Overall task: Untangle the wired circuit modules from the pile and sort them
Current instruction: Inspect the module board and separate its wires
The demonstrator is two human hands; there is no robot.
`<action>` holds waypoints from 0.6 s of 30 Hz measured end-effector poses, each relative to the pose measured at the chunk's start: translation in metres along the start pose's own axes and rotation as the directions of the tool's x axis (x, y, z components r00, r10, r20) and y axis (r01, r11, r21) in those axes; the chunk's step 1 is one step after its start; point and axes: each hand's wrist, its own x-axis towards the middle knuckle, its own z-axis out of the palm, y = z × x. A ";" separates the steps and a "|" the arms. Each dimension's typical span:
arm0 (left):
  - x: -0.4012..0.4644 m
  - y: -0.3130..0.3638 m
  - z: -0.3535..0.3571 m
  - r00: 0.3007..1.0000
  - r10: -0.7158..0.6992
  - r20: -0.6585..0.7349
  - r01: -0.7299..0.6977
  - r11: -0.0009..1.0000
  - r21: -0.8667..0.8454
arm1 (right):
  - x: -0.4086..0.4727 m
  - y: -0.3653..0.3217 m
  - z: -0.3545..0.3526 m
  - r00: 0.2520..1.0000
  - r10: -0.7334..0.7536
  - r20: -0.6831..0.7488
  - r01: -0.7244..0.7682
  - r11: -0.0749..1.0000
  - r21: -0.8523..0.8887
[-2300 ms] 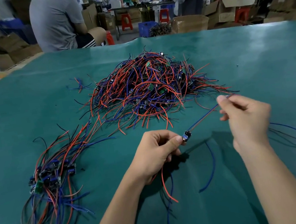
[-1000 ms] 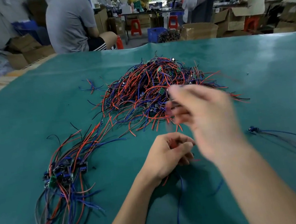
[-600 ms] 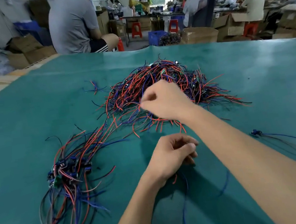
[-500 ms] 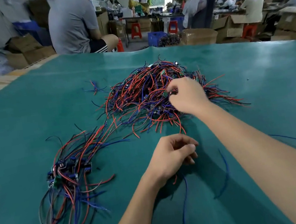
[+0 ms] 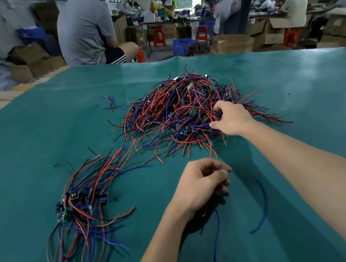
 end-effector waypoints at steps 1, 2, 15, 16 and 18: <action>0.000 0.000 0.000 1.000 -0.003 0.000 0.003 1.000 -0.001 | 0.002 0.001 0.001 1.000 -0.014 -0.001 0.014 1.000 0.007; 0.000 0.000 0.000 1.000 -0.007 0.003 0.007 1.000 -0.002 | 0.003 0.003 0.002 0.999 -0.035 0.000 0.035 0.999 0.010; -0.001 0.001 0.000 1.000 -0.017 0.002 0.017 0.999 -0.028 | -0.029 0.015 -0.032 0.991 0.082 -0.102 -0.014 0.844 0.536; -0.001 0.001 -0.001 1.000 -0.018 -0.001 0.018 0.999 -0.029 | -0.039 0.018 -0.039 0.994 0.081 -0.074 -0.022 0.811 0.584; -0.001 0.001 -0.001 1.000 -0.019 -0.006 0.018 0.999 -0.043 | -0.063 0.023 -0.051 0.997 0.059 -0.048 -0.012 0.746 0.666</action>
